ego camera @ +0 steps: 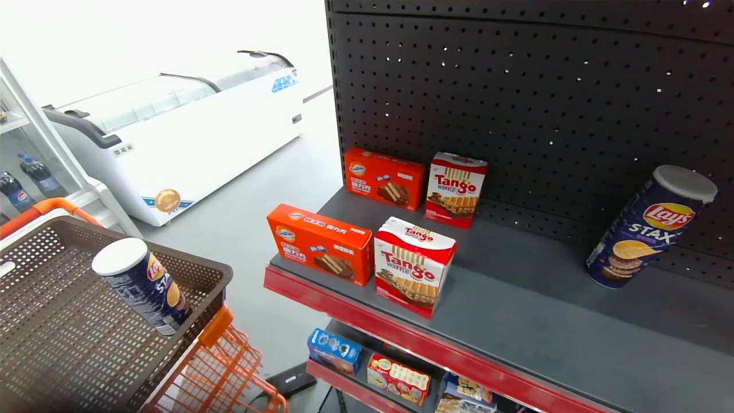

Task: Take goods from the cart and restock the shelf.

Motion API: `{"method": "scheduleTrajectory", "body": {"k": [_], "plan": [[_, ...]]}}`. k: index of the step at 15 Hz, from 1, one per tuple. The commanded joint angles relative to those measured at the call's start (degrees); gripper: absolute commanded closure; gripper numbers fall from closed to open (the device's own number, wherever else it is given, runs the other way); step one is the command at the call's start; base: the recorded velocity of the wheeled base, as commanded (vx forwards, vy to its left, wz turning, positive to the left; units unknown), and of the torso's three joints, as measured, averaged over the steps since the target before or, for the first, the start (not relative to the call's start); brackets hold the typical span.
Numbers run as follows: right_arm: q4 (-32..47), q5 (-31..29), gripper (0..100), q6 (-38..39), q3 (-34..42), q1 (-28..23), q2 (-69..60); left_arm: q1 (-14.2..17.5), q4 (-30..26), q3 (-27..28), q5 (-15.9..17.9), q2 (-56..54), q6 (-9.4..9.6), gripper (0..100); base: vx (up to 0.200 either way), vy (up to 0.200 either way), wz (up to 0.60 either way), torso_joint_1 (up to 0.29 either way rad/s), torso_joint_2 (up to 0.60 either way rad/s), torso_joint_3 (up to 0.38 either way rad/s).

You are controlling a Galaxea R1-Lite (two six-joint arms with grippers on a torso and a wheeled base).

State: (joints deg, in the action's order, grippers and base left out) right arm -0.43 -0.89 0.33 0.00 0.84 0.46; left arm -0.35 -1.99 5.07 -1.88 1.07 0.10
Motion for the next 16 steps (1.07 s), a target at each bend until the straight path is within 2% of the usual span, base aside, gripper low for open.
{"method": "scheduleTrajectory", "body": {"k": [1,5,6,7,9,10,11,12,14,15,16], "plan": [[-0.01,0.01,0,0.02,0.00,0.04,-0.02,-0.09,-6.19,11.10,-2.25,11.94,0.17,0,0.000,0.000,0.00,0.000,0.00,0.000],[-0.01,0.01,0,0.02,0.00,0.04,-0.02,0.88,-4.08,18.31,-6.56,33.64,-0.89,0,0.000,0.000,0.00,0.000,0.00,0.000],[-0.01,0.01,0,0.02,0.00,0.04,-0.02,0.88,-0.03,18.83,-7.26,39.27,-0.71,0,0.000,0.000,0.00,0.000,0.00,0.000],[-0.01,0.01,0,0.02,0.00,0.04,-0.02,0.44,1.11,18.92,-8.58,42.08,-1.33,0,0.000,0.000,0.00,0.000,0.00,0.000],[-0.01,0.01,0,0.02,0.00,0.04,-0.02,5.54,3.92,19.10,-8.41,47.97,-1.42,0,0.000,0.000,0.00,0.000,0.00,0.000],[-0.01,0.01,0,0.02,0.00,0.04,-0.02,7.12,5.41,19.10,-8.23,50.69,-1.86,0,0.000,0.000,0.00,0.000,0.00,0.000],[-0.01,0.01,0,0.02,0.00,0.04,-0.02,8.70,8.93,18.75,-7.88,56.23,-3.44,0,0.000,0.000,0.00,0.000,0.00,0.000],[-0.01,0.01,0,0.02,0.00,0.04,-0.02,9.23,14.47,17.78,-7.97,59.84,-3.88,0,0.000,0.000,0.00,0.000,0.00,0.000],[-0.01,0.01,0,0.02,0.00,0.04,-0.02,10.90,29.94,14.53,-7.88,67.57,-3.61,0,0.000,0.000,0.00,0.000,0.00,0.000],[-0.01,0.01,0,0.02,0.00,0.04,-0.02,10.90,33.89,13.47,-7.88,70.12,-3.61,0,0.000,0.000,0.00,0.000,0.00,0.000],[-0.01,0.01,0,0.02,0.00,0.04,-0.02,11.16,41.36,11.01,-7.88,75.66,-3.53,0,0.000,0.000,0.00,0.000,0.00,0.000]]}}
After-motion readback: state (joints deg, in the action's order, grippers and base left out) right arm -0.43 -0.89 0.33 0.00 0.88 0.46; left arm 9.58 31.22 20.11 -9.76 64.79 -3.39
